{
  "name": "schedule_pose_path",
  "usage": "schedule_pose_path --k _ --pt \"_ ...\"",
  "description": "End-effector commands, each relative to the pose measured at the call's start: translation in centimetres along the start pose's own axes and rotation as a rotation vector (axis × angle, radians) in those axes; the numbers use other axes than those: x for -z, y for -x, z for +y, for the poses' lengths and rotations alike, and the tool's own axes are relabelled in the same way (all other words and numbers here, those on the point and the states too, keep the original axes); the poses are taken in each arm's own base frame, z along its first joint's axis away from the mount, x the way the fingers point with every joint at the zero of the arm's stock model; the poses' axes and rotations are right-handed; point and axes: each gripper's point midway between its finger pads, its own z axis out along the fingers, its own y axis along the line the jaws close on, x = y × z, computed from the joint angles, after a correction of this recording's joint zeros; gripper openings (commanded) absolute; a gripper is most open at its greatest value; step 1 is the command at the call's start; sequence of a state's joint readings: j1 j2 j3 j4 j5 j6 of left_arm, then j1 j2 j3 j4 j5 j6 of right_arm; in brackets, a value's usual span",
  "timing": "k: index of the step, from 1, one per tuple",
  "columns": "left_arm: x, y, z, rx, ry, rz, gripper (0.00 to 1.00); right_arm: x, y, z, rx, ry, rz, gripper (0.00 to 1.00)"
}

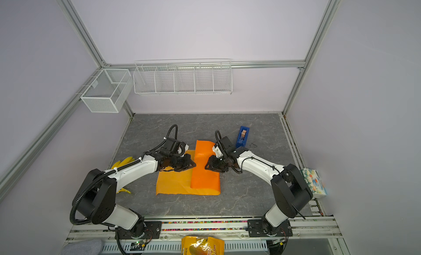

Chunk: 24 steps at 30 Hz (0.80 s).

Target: Wrap the gift box in paper

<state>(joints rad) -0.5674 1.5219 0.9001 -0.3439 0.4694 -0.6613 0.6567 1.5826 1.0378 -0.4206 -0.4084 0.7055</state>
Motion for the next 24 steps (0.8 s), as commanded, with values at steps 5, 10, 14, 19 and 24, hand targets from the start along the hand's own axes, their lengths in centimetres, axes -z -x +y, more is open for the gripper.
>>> schedule_pose_path --k 5,10,14,19,24 --pt "1.6 0.5 -2.0 -0.044 -0.045 -0.028 0.0 0.2 -0.5 -0.5 0.0 -0.022 0.013 0.48" --pt "2.4 0.8 -2.0 -0.051 -0.016 -0.051 0.0 1.1 0.0 0.2 0.018 -0.024 -0.005 0.49" --pt "2.7 0.9 -1.5 -0.064 0.024 -0.054 0.0 1.6 0.1 0.7 0.027 -0.016 -0.012 0.53" --pt "2.7 0.7 -0.5 -0.071 0.074 -0.044 0.0 2.2 0.5 1.5 0.039 -0.006 -0.023 0.54" --pt "2.4 0.5 0.7 -0.076 0.129 -0.039 0.0 2.4 0.7 2.0 0.044 0.009 -0.026 0.55"
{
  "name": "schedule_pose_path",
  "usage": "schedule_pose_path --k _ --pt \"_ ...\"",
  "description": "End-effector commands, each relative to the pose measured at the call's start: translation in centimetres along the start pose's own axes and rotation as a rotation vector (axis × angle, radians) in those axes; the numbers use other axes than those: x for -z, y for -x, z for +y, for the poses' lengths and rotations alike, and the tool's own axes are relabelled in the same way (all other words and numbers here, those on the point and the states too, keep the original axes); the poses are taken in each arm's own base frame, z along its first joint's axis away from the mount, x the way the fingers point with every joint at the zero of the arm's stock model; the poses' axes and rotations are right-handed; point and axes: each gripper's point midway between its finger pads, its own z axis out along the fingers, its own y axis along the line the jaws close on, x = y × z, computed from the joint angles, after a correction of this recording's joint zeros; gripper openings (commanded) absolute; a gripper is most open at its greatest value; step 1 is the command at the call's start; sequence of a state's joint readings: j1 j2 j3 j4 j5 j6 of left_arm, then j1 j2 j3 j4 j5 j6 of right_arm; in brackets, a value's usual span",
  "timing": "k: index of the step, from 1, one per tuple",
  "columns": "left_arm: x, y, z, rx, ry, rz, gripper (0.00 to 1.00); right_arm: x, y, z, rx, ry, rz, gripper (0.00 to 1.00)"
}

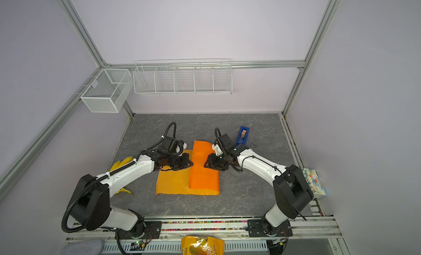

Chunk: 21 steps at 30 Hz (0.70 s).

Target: Wrap the gift box in paper

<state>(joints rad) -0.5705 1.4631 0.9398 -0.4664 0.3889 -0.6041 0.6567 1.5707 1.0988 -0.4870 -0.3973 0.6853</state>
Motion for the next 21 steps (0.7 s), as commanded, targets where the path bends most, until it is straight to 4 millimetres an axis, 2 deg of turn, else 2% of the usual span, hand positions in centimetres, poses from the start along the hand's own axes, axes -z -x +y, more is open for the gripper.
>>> schedule_pose_path --k 1,6,12,21 --pt "0.1 0.2 0.9 -0.027 0.06 -0.003 0.0 1.2 0.2 0.9 0.023 0.018 -0.017 0.55" --pt "-0.9 0.0 1.1 -0.024 0.048 0.017 0.0 0.5 0.2 1.0 0.02 0.035 -0.002 0.55" --pt "-2.2 -0.5 1.6 -0.008 0.041 0.041 0.0 -1.5 -0.5 -0.5 -0.017 0.017 0.045 0.54" --pt "-3.1 -0.8 1.3 0.008 -0.003 0.06 0.0 -1.6 -0.9 -1.9 -0.017 -0.034 0.055 0.54"
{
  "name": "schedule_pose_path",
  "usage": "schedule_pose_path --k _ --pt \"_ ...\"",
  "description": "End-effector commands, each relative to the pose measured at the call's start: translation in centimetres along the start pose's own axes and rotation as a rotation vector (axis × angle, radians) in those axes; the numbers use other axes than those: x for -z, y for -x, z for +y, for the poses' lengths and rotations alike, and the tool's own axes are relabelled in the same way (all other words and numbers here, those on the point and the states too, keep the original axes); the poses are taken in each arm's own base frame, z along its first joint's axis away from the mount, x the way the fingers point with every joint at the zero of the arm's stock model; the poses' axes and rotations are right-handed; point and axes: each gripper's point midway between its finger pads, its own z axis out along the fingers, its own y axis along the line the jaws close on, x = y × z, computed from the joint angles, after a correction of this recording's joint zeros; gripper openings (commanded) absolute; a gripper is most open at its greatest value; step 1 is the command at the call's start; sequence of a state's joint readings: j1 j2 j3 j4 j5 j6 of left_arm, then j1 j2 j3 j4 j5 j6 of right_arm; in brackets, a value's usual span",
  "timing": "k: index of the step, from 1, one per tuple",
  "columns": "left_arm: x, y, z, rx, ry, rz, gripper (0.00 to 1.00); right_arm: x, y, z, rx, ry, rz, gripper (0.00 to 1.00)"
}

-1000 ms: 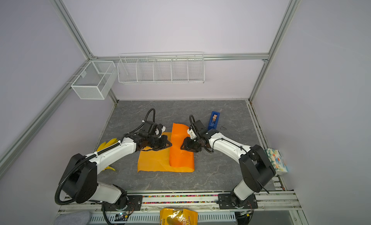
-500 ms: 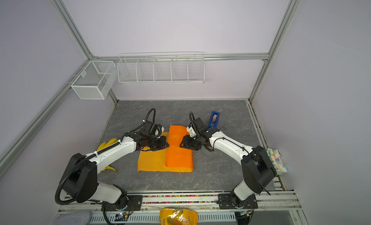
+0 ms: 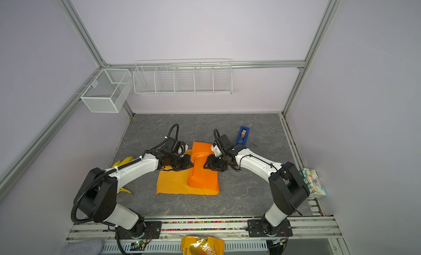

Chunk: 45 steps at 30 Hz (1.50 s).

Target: Wrap the gift box in paper

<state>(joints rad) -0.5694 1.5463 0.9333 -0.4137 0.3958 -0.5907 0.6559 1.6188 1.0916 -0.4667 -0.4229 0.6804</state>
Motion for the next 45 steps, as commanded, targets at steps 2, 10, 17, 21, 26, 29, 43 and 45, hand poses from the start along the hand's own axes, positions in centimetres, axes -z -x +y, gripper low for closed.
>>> schedule_pose_path --k 2,10,17,21,26,29,43,45 --pt "-1.1 -0.7 0.0 0.011 -0.026 0.032 0.0 0.1 -0.4 -1.3 -0.001 -0.043 0.008 0.54" --pt "-1.5 -0.9 -0.1 0.014 -0.031 0.041 0.0 2.6 0.9 -0.4 0.028 -0.008 -0.06 0.51" --pt "-1.8 -0.9 -0.9 0.018 -0.05 0.038 0.0 0.7 0.5 -0.9 0.017 0.028 -0.002 0.38" --pt "-1.0 -0.5 -1.3 0.012 -0.046 0.015 0.0 -0.4 -0.5 -3.1 -0.016 -0.03 0.04 0.36" --pt "1.0 1.6 -2.3 -0.001 -0.057 -0.054 0.09 -0.5 -1.0 -3.7 -0.022 -0.046 0.05 0.35" --pt "1.5 3.1 -3.2 -0.005 -0.103 -0.081 0.19 -0.4 -0.9 -3.6 -0.019 -0.042 0.045 0.36" --pt "-0.9 5.4 -3.4 0.025 -0.145 -0.056 0.26 -0.3 -0.9 -3.4 -0.016 -0.037 0.045 0.35" --pt "-0.8 5.3 -3.1 0.031 -0.135 -0.06 0.2 -0.2 -0.9 -3.4 -0.015 -0.037 0.043 0.35"
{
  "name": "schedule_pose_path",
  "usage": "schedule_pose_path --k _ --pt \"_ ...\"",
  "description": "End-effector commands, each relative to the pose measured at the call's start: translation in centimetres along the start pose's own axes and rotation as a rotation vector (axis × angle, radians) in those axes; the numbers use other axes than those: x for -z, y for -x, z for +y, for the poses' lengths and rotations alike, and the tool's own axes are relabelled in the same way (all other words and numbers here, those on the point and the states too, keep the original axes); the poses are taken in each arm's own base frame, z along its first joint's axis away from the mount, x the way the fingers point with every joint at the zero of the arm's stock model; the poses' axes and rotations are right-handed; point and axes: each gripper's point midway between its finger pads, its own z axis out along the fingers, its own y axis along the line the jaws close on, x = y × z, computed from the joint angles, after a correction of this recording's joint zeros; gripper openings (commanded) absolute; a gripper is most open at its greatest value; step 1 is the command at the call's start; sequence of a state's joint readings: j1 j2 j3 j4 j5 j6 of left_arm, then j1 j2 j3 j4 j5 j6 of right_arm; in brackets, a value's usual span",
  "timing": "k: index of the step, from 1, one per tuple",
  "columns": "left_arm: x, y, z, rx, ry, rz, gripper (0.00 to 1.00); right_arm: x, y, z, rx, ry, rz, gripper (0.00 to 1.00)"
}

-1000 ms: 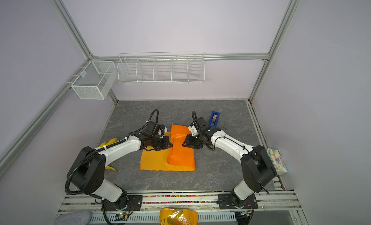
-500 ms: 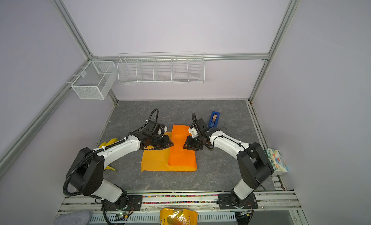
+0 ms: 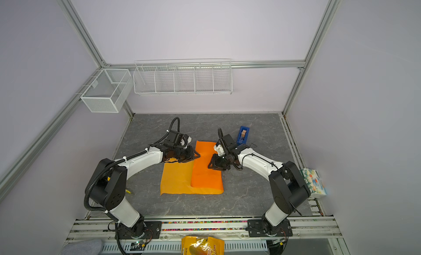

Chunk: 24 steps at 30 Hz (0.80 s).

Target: Wrap the gift box in paper

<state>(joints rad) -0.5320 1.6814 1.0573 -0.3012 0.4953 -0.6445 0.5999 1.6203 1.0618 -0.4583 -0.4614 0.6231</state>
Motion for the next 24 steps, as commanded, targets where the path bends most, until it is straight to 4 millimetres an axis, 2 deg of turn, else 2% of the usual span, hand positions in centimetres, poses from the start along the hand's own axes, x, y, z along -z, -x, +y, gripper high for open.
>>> schedule_pose_path --k 1,6,18,24 --pt "0.6 0.6 -0.4 -0.005 -0.003 -0.031 0.17 -0.5 -1.4 -1.8 -0.018 -0.049 0.039 0.35" --pt "1.1 0.4 0.0 -0.014 0.024 -0.044 0.0 -0.2 -1.3 -1.4 -0.012 -0.043 0.031 0.35" --pt "0.4 -0.6 1.8 -0.015 0.073 -0.015 0.0 2.4 0.1 1.3 0.045 0.0 -0.034 0.39" --pt "0.0 -0.6 1.7 -0.007 0.057 -0.011 0.0 2.2 0.2 1.6 0.05 0.024 -0.04 0.41"
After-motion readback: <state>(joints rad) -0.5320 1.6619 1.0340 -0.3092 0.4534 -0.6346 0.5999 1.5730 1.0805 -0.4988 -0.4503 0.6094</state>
